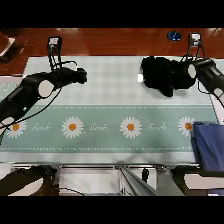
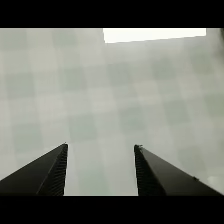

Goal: Fold the shirts.

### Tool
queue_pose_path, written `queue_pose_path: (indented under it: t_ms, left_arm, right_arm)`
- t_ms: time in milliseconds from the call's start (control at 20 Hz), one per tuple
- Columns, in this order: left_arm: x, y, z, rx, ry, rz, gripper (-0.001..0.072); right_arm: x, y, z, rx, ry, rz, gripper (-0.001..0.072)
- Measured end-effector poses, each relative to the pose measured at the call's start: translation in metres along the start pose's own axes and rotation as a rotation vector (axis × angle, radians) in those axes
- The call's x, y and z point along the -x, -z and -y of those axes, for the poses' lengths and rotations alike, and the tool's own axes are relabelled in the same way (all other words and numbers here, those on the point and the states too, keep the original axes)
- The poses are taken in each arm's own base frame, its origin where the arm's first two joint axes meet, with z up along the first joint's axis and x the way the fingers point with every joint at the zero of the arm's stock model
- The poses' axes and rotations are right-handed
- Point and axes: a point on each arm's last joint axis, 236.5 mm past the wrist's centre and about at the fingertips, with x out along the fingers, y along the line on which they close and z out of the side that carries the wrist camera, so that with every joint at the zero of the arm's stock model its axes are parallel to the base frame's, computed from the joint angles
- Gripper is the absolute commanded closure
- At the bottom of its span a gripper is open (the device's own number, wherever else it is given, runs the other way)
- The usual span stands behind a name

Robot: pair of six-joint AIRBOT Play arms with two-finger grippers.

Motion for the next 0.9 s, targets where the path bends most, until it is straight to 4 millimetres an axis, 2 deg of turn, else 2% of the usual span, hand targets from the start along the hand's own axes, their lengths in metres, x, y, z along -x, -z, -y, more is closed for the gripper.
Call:
queue_pose_path:
  t_ms: [150, 300, 350, 400, 450, 550, 650, 750, 850, 900]
  left_arm:
    - [-0.005, -0.007, 0.000, -0.009, 0.001, 0.038, 0.0201]
    - [-0.010, -0.001, -0.002, -0.012, -0.005, 0.018, 0.0201]
    - [-0.012, 0.004, -0.003, -0.013, -0.008, 0.001, 0.0201]
    - [-0.012, 0.010, -0.004, -0.013, -0.012, -0.024, 0.0201]
    - [-0.013, 0.017, -0.005, -0.013, -0.017, -0.055, 0.0202]
    - [-0.009, 0.032, -0.009, -0.012, -0.028, -0.123, 0.0201]
    - [0.001, 0.043, -0.015, -0.006, -0.046, -0.190, 0.0202]
    - [0.020, 0.049, -0.025, 0.008, -0.070, -0.245, 0.0202]
    - [0.047, 0.051, -0.035, 0.025, -0.093, -0.283, 0.0202]
    - [0.062, 0.055, -0.038, 0.032, -0.101, -0.300, 0.0202]
  right_arm:
    - [-0.046, 0.006, -0.002, -0.015, -0.031, -0.087, 0.0297]
    - [-0.080, 0.042, -0.006, -0.007, -0.049, -0.258, 0.0317]
    - [-0.086, 0.055, -0.010, -0.005, -0.068, -0.314, 0.0398]
    - [-0.089, 0.065, -0.015, -0.001, -0.088, -0.360, 0.0583]
    - [-0.089, 0.072, -0.019, 0.009, -0.108, -0.395, 0.0689]
    - [-0.080, 0.082, -0.027, 0.028, -0.154, -0.460, 0.0689]
    - [-0.057, 0.082, -0.036, 0.039, -0.204, -0.509, 0.0689]
    - [-0.028, 0.045, -0.041, 0.045, -0.237, -0.421, 0.0689]
    - [0.011, 0.006, -0.041, 0.055, -0.253, -0.326, 0.0689]
    - [0.035, -0.019, -0.042, 0.056, -0.268, -0.251, 0.0689]
